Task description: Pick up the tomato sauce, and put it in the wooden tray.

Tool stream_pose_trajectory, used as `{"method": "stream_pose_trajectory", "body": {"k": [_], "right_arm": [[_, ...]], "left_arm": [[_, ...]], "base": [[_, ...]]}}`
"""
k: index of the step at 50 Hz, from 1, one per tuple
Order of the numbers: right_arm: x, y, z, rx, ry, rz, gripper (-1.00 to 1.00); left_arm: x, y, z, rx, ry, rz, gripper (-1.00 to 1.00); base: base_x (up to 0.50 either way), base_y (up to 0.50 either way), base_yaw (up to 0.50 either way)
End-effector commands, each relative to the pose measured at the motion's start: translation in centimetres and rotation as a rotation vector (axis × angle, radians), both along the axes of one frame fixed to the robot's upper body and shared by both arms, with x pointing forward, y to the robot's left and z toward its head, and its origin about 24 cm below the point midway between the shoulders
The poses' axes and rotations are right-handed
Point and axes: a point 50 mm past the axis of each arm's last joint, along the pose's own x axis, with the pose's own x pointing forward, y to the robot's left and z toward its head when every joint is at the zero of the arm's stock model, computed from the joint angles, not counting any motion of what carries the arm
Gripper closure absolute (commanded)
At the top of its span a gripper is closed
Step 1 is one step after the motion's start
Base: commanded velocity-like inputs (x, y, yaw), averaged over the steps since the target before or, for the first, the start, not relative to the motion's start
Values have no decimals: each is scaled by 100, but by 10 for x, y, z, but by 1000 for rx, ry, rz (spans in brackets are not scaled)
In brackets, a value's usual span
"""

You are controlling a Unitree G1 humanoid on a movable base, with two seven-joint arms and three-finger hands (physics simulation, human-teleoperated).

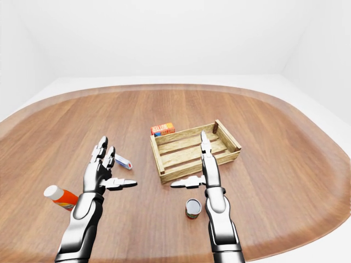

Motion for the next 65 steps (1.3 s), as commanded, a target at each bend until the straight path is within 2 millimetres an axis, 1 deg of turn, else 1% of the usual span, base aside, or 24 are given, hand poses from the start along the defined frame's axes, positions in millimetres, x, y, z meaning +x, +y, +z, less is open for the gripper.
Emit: {"method": "stream_pose_trajectory", "body": {"k": [1, 14, 15, 17, 19, 21, 23, 24, 26, 28, 31, 33, 36, 38, 40, 44, 48, 53, 62, 65], "right_arm": [[-1, 0, -1, -4, 6, 1, -100], [-1, 0, 0, -5, 0, 5, -100], [-1, 0, 4, -3, -14, 6, -100], [-1, 0, 5, -2, -17, 9, -100], [-1, 1, 1, -6, -4, 10, -100], [-1, 2, -5, -6, 20, 11, -100], [-2, 2, -2, -13, 7, 11, -100], [-2, 2, -1, -7, 4, 4, -100], [-4, 1, 1, 65, -4, 20, -100], [-5, -2, 1, 37, -7, -13, -100], [-6, -2, 2, 62, -11, -8, -100], [-9, -1, 7, 54, -31, -1, -100], [-9, 0, 8, 63, -35, 10, -100], [-9, -1, 11, 20, -51, -14, -100], [-9, -1, 15, 39, -68, -5, -100], [-8, -3, 20, -32, -89, -36, -100], [-12, -2, 26, -42, -116, -16, -100], [-13, -1, 27, -73, -120, -9, -100], [-20, 0, 46, -145, -192, 13, -100], [-19, 0, 47, -176, -184, 15, -100]], "left_arm": [[-1, 0, -2, 1, 6, 1, -100], [-1, 0, -2, -1, 7, 1, -100], [-1, 0, 0, -2, 5, 2, -100], [-1, 0, 1, -2, 2, 1, -100], [-2, 0, 1, -6, -1, -1, -100], [-1, 0, -4, -9, 9, -2, -100], [-2, -1, -3, -7, 9, -4, -100], [-2, 0, -2, -7, 6, -3, -100], [-1, 0, -2, -8, 6, -1, -100], [0, -1, -4, -5, 11, -2, -100], [-1, -1, -4, -2, 12, -4, -100], [-1, 0, -3, -1, 9, -2, -100], [-2, 0, -4, -2, 9, 0, -100], [-2, -1, -4, -1, 9, -2, -100], [-2, -1, -4, 0, 9, -2, -100], [-1, -1, -5, 3, 11, -2, -100], [-1, -1, -5, 7, 10, -3, -100], [-1, -1, -5, 9, 10, -3, -100], [-2, -1, -4, 14, 7, 1, -100], [-1, 0, -4, 13, 7, 3, -100]], "base": [[50, 0, 0], [50, 0, 0], [50, 0, 0], [50, 0, 0], [50, 0, 0], [50, 0, 0], [50, 0, 0], [50, 0, 0], [50, 0, 0], [0, 0, 0], [0, 0, 0], [0, 0, 0], [0, 0, 0], [0, 0, 0], [0, 0, 0], [0, 0, 0], [0, 0, 0], [0, 0, 0], [0, 0, 0], [0, 0, 0]]}}
